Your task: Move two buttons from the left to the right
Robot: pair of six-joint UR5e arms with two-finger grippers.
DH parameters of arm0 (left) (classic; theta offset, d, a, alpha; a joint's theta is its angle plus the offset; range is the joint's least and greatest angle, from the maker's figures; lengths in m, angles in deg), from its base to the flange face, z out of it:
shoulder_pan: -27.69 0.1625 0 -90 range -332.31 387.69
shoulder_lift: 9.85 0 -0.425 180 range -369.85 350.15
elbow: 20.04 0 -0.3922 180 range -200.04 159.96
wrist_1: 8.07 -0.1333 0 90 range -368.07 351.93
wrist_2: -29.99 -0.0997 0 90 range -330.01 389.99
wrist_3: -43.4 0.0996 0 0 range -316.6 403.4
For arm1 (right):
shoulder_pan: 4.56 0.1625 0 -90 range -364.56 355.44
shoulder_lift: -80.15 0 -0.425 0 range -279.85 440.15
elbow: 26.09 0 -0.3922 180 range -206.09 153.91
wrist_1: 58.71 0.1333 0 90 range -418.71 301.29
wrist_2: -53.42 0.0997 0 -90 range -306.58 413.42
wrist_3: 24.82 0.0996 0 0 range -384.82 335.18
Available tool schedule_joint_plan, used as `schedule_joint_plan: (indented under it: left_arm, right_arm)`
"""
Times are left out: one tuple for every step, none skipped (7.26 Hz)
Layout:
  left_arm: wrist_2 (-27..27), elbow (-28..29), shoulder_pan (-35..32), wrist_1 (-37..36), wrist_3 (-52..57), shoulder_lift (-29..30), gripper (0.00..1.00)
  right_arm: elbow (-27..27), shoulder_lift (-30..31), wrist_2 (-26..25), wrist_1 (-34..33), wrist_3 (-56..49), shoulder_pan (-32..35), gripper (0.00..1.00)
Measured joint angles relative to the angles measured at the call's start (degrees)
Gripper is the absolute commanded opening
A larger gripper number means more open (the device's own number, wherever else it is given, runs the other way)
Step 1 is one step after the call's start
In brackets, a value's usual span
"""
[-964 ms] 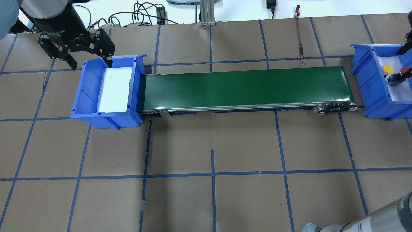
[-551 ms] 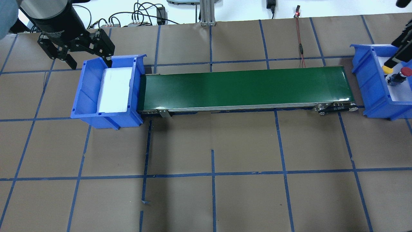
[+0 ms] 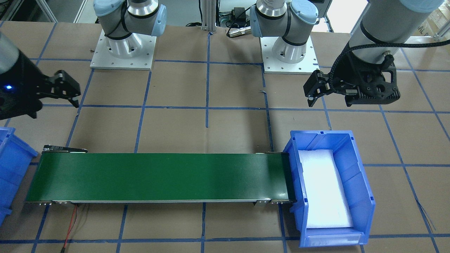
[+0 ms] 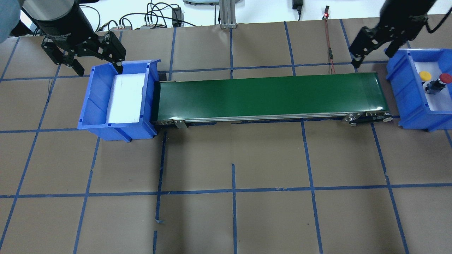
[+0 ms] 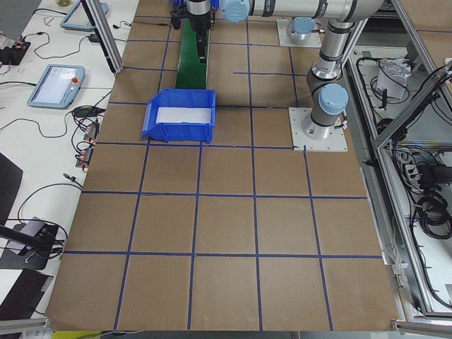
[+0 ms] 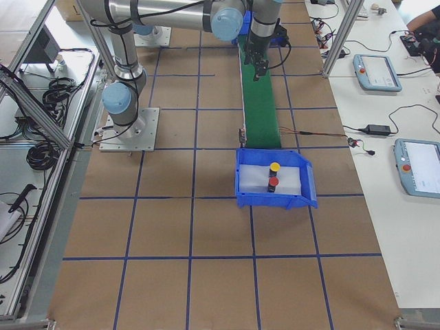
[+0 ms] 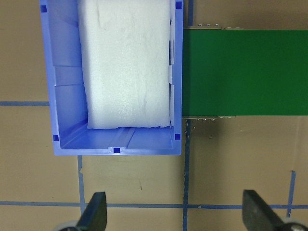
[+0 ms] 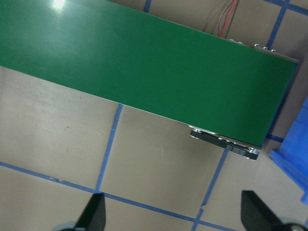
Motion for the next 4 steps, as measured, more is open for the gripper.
schedule_joint_plan:
  left_arm:
    - [-0.02,0.00,-0.08,0.02,-0.04,-0.01,1.00]
    - [-0.06,0.00,-0.19,0.00,-0.06,0.09,1.00]
    - [-0.08,-0.03,-0.23,0.00,-0.06,0.20,1.00]
    - [-0.08,-0.06,-0.25,0.02,-0.07,0.20,1.00]
  right_arm:
    - [-0.05,-0.17,0.27,-0.26,7.92,2.75,1.00]
    - [-0.12,-0.25,0.27,-0.26,13.31,3.89,1.00]
    - [-0.21,-0.17,0.08,-0.07,16.19,4.29,1.00]
    - [-0.30,-0.11,0.04,0.10,17.49,4.43,1.00]
